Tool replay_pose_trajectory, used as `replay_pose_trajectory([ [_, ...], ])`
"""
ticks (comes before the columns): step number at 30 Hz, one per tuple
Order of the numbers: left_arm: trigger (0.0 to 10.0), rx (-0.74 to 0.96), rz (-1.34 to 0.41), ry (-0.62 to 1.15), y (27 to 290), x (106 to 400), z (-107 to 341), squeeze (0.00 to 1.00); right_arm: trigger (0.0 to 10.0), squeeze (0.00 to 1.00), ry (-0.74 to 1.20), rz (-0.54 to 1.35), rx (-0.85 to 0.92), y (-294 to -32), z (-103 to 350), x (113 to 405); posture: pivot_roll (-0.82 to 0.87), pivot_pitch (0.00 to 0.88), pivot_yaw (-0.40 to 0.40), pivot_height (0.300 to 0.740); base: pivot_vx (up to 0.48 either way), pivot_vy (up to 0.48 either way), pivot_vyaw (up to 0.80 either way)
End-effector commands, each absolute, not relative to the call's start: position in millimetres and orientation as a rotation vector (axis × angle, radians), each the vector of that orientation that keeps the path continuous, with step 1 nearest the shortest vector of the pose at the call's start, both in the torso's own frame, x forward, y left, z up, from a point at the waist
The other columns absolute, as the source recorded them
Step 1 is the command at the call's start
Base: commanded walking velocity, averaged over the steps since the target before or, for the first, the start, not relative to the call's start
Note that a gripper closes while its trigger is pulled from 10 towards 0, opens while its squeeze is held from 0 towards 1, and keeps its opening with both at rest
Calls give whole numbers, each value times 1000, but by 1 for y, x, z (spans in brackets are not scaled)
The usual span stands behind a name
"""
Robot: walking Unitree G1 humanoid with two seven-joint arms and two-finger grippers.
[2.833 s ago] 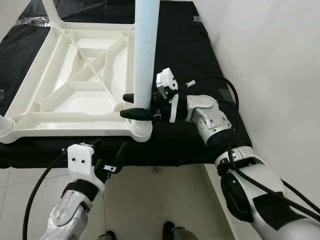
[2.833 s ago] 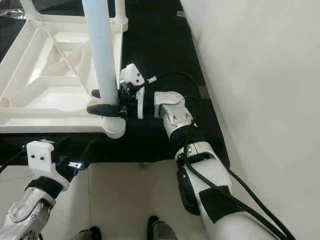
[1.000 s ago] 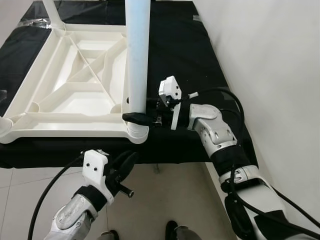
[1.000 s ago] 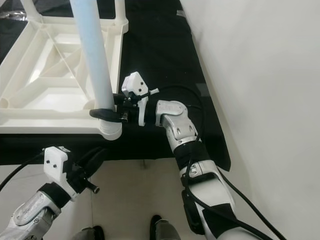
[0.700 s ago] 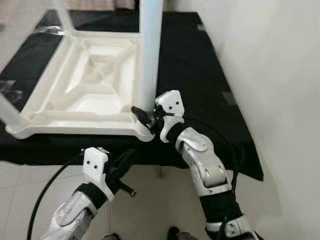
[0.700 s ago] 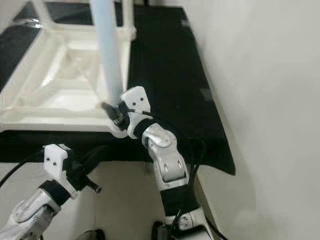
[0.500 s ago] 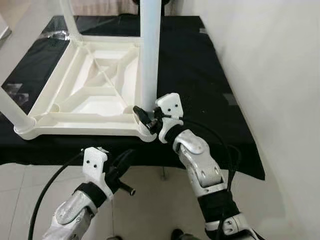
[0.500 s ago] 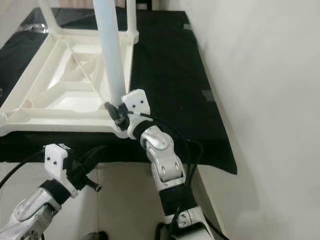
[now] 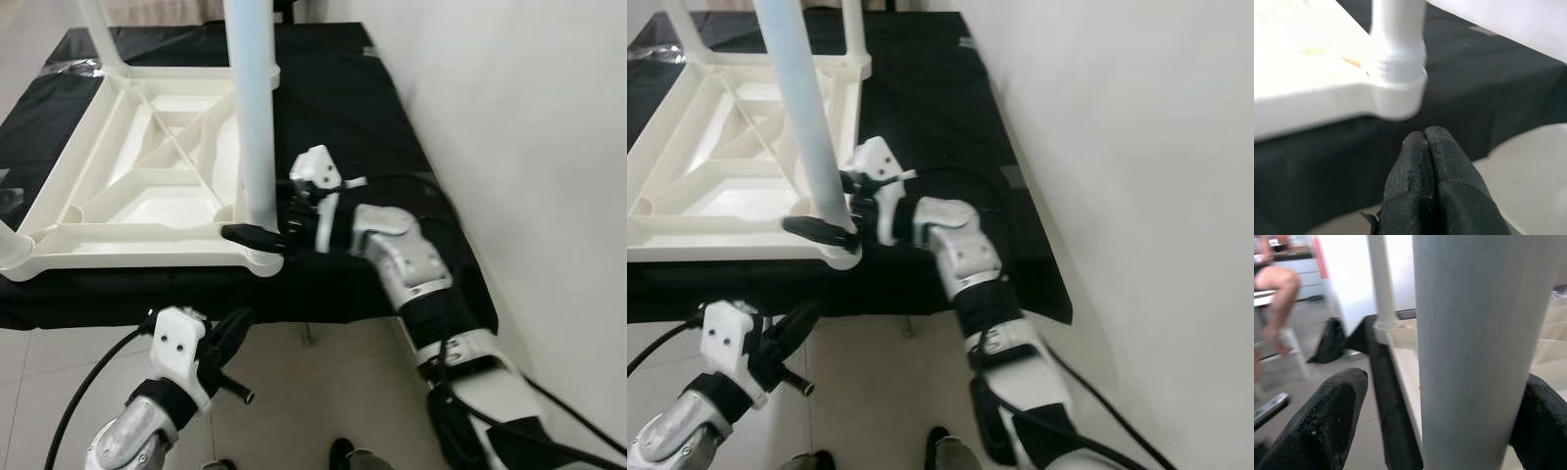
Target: Building children table
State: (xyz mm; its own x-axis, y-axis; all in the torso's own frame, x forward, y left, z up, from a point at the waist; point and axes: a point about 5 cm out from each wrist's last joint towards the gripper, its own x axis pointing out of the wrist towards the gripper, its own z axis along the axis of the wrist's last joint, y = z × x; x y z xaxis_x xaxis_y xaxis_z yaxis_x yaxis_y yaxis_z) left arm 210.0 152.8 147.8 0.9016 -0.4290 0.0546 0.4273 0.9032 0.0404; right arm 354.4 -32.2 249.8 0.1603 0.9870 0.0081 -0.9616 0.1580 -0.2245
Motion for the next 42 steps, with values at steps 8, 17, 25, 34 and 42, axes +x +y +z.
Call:
replay_pose_trajectory([
  [8, 10000, 184, -301, -92, 155, 190, 149, 0, 0, 0, -19, 1494, -199, -43, 232, 368, 110, 241, -65, 740, 0, 0, 0],
  [17, 10000, 165, -287, -110, 148, 175, 146, 0, 0, 0, -8, 1389, -192, -78, 224, 375, 88, 242, -58, 740, 0, 0, 0],
  [25, 10000, 143, -307, -135, 141, 166, 146, 0, 0, 0, -45, 1223, -169, -120, 214, 371, 64, 245, -57, 740, 0, 0, 0],
  [34, 10000, 54, -356, -149, 141, 177, 143, 0, 0, 0, 180, 466, -129, -89, 131, 314, 54, 232, -59, 740, 0, 0, 0],
  [42, 10000, -28, -396, -154, 133, 192, 141, 0, 0, 0, 103, 506, -184, -67, 145, 327, 50, 206, -79, 740, 0, 0, 0],
])
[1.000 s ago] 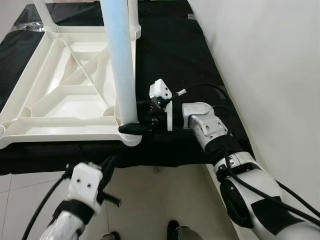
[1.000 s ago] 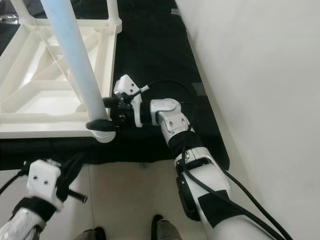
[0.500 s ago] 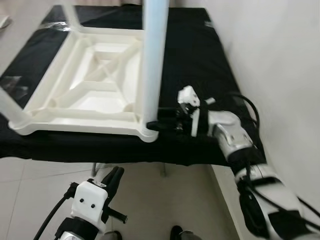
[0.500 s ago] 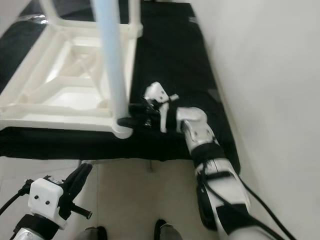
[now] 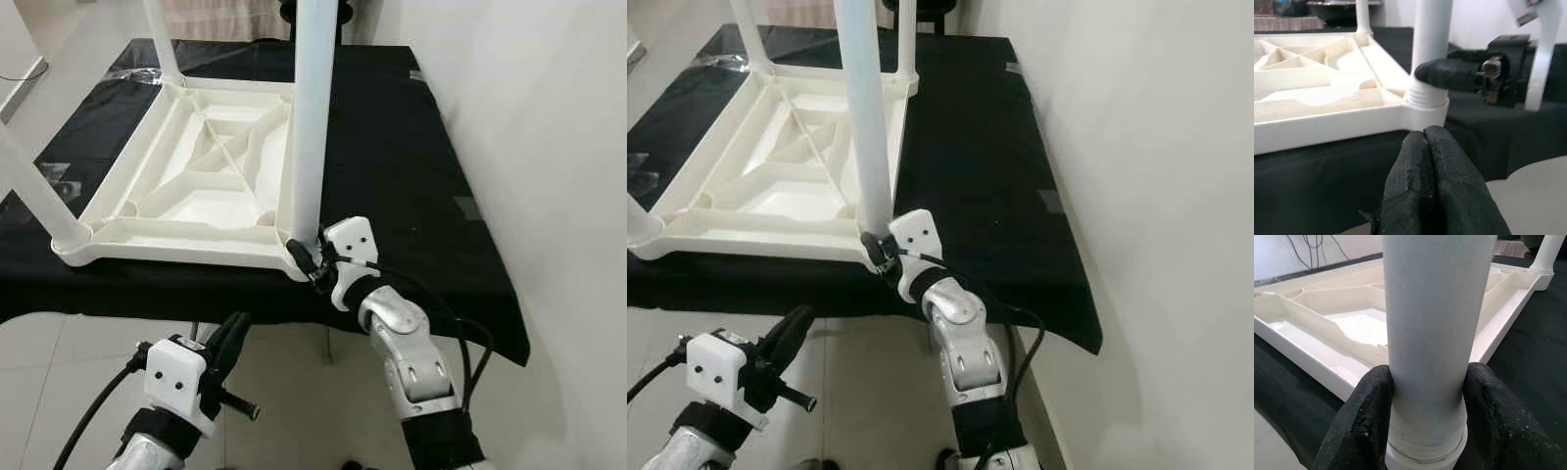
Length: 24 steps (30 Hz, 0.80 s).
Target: Building children table
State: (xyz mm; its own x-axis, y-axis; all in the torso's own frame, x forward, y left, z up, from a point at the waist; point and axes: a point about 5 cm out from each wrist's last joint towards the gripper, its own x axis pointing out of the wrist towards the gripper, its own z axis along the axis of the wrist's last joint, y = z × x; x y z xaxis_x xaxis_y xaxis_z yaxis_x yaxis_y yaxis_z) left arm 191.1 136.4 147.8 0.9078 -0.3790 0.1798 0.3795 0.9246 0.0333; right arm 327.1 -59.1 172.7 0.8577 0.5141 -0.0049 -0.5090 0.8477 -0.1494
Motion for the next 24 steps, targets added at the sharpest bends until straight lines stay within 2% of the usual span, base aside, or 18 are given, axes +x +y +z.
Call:
replay_pose_trajectory([
  [1, 10000, -28, -396, -154, 133, 192, 141, 0, 0, 0, 103, 506, -184, -67, 145, 327, 50, 206, -79, 740, 0, 0, 0],
  [3, 10000, -51, -369, -178, 138, 195, 144, 0, 0, 0, 128, 498, -191, -64, 145, 320, 56, 205, -86, 740, 0, 0, 0],
  [4, 10000, -47, -379, -178, 138, 195, 145, 0, 10000, 0, 113, 520, -173, -60, 149, 320, 66, 202, -89, 740, 0, 0, 0],
  [5, 10000, -44, -390, -177, 137, 195, 145, 0, 10000, 0, 105, 518, -162, -57, 152, 318, 69, 199, -88, 740, 0, 0, 0],
  [6, 10000, -40, -399, -178, 135, 195, 144, 0, 10000, 525, 54, 547, -164, -55, 162, 321, 62, 198, -84, 740, 0, 0, 0],
  [7, 10000, -41, -403, -178, 133, 196, 144, 0, 10000, 1000, 2, 589, -125, -55, 173, 327, 60, 196, -83, 740, 0, 0, 0],
  [10, 10000, -47, -410, -176, 132, 199, 143, 0, 10000, 1000, -94, 730, -45, -54, 195, 336, 55, 190, -84, 740, 0, 0, 0],
  [12, 10000, -47, -410, -176, 132, 199, 143, 0, 10000, 1000, -94, 730, -45, -54, 195, 336, 55, 190, -84, 740, 0, 0, 0],
  [14, 10000, -45, -433, -170, 132, 200, 141, 0, 10000, 1000, -194, 887, -76, -61, 222, 350, 59, 183, -81, 740, 0, 0, 0],
  [15, 10000, -45, -433, -170, 132, 200, 141, 0, 10000, 1000, -194, 887, -76, -61, 222, 350, 59, 183, -81, 740, 0, 0, 0],
  [16, 10000, -41, -446, -164, 132, 200, 139, 0, 10000, 0, -225, 956, -134, -66, 235, 360, 71, 177, -87, 740, 0, 0, 0],
  [18, 10000, -39, -463, -155, 132, 196, 137, 0, 10000, 0, -221, 1089, -213, -71, 251, 371, 90, 180, -99, 740, 0, 0, 0],
  [21, 10000, -39, -466, -152, 132, 194, 136, 0, 10000, 0, -195, 1189, -247, -71, 255, 373, 108, 180, -108, 740, 0, 0, 0],
  [22, 10000, -40, -464, -151, 133, 193, 136, 0, 8510, 0, -170, 1249, -260, -70, 255, 372, 112, 184, -114, 740, 0, 0, 0],
  [23, 10000, -42, -462, -150, 134, 192, 136, 0, 8510, 0, -152, 1286, -267, -69, 255, 372, 113, 186, -115, 740, 0, 0, 0],
  [24, 10000, -43, -454, -147, 135, 190, 136, 0, 1255, 0, -135, 1311, -273, -68, 256, 372, 114, 187, -116, 740, 0, 0, 0],
])
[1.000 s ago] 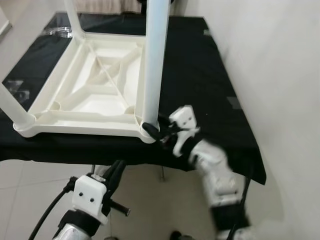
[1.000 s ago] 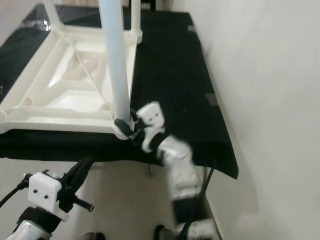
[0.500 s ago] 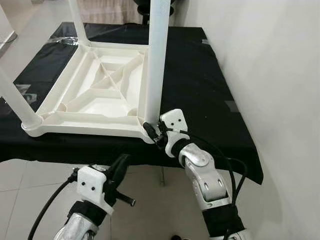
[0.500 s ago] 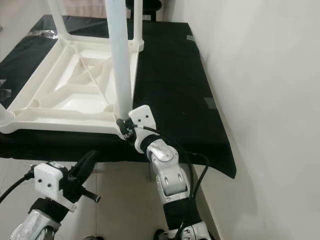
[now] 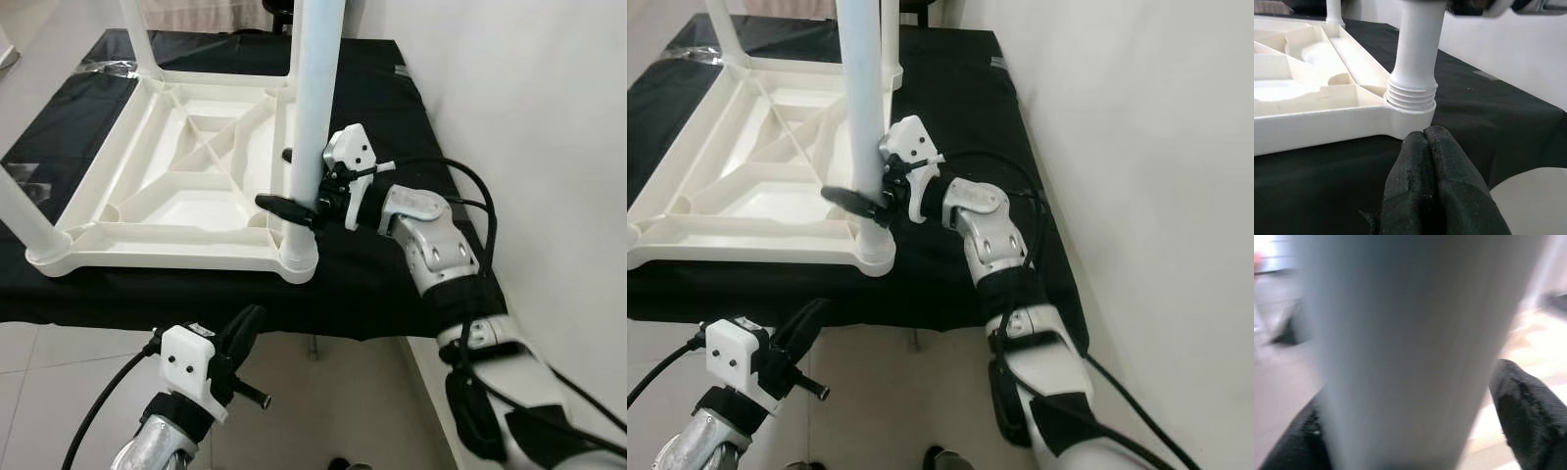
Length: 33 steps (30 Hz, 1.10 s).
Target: Building children table
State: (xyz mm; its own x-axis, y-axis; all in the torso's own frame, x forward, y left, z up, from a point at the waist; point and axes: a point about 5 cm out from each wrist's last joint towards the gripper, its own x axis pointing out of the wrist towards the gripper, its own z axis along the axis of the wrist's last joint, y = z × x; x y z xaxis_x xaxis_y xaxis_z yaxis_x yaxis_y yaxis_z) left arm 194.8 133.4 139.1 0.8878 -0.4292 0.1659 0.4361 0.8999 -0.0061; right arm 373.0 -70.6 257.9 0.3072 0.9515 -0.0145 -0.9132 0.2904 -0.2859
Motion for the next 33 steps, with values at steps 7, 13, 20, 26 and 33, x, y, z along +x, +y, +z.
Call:
replay_pose_trajectory([
  [7, 10000, -51, -446, -147, 136, 192, 135, 0, 0, 0, -78, 1403, -236, -70, 253, 375, 126, 193, -125, 740, 0, 0, 0],
  [13, 10000, -61, -465, -147, 137, 192, 135, 0, 0, 0, -95, 1303, -137, -83, 242, 381, 102, 201, -109, 740, 0, 0, 0],
  [20, 10000, -68, -480, -140, 139, 190, 135, 0, 0, 0, 50, 718, -66, -86, 180, 372, 73, 218, -105, 740, 0, 0, 0],
  [26, 10000, -67, -494, -138, 143, 194, 136, 0, 0, 0, 173, 484, 8, -50, 137, 316, 49, 220, -64, 740, 0, 0, 0],
  [33, 10000, -64, -488, -140, 144, 199, 134, 0, 10000, 1000, 84, 680, -19, -30, 161, 339, 75, 192, -84, 740, 0, 0, 0],
])
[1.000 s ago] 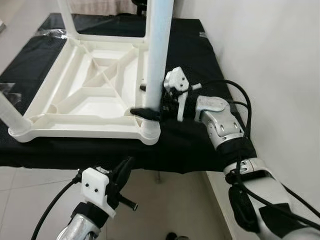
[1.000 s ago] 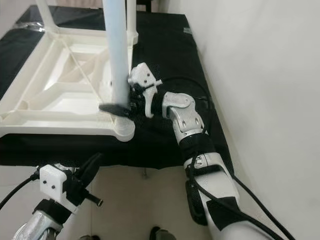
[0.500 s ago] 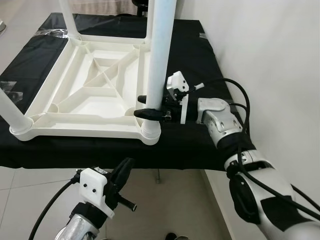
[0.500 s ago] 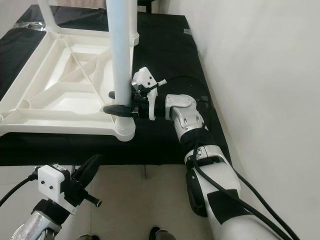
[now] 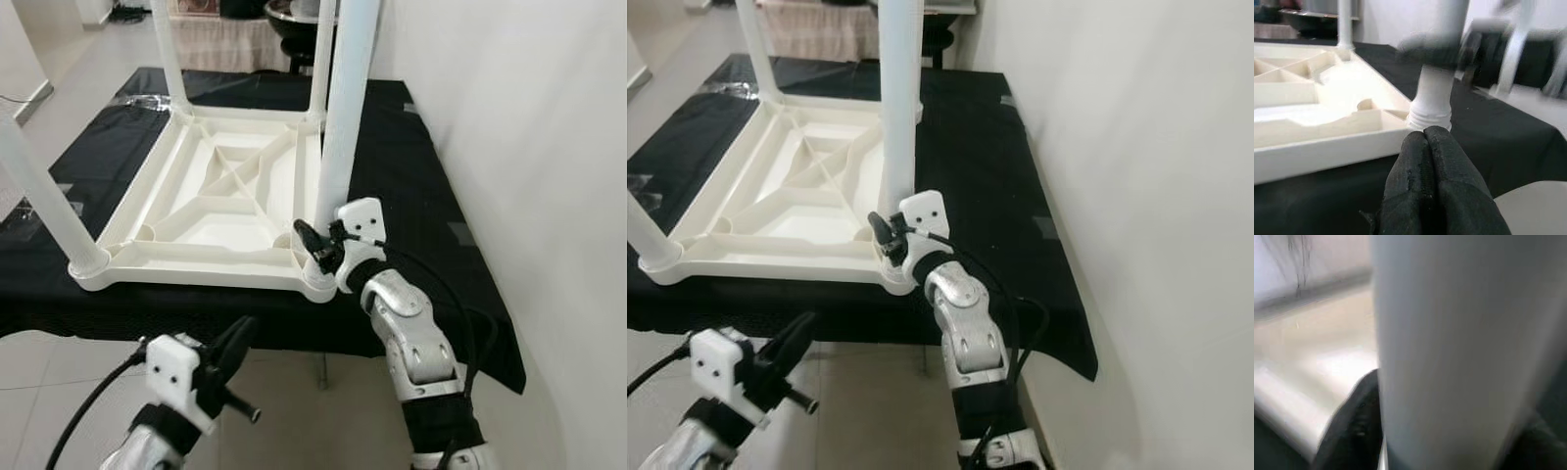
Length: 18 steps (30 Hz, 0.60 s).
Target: Building children table
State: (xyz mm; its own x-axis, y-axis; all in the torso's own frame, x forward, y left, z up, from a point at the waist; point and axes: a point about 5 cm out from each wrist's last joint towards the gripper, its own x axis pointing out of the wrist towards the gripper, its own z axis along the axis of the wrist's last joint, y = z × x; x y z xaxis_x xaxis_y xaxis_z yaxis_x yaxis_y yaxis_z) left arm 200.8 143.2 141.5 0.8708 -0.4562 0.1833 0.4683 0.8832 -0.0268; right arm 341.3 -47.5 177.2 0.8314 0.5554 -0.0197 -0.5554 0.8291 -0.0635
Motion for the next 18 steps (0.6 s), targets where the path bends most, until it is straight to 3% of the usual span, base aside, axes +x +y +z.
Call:
replay_pose_trajectory([
  [1, 10000, -62, -484, -141, 144, 200, 134, 0, 10000, 1000, 54, 736, -5, -29, 169, 342, 77, 190, -85, 740, 0, 0, 0],
  [6, 10000, -61, -476, -143, 143, 201, 132, 0, 10000, 1000, -103, 994, 102, -26, 212, 333, 86, 177, -96, 740, 0, 0, 0],
  [7, 10000, -62, -477, -142, 142, 202, 132, 0, 10000, 510, -129, 1066, 96, -29, 216, 335, 99, 166, -103, 740, 0, 0, 0],
  [10, 10000, -63, -478, -142, 142, 202, 131, 0, 10000, 510, -147, 1112, 88, -31, 219, 337, 99, 166, -103, 740, 0, 0, 0],
  [11, 10000, -64, -480, -141, 140, 203, 130, 0, 10000, 0, -159, 1171, 60, -36, 222, 343, 111, 153, -114, 740, 0, 0, 0],
  [17, 10000, -66, -480, -144, 134, 204, 129, 0, 9882, 0, -110, 1388, -78, -47, 228, 360, 126, 149, -130, 740, 0, 0, 0],
  [18, 10000, -67, -480, -145, 133, 204, 128, 0, 3137, 0, -109, 1392, -74, -48, 230, 362, 123, 151, -133, 740, 0, 0, 0],
])
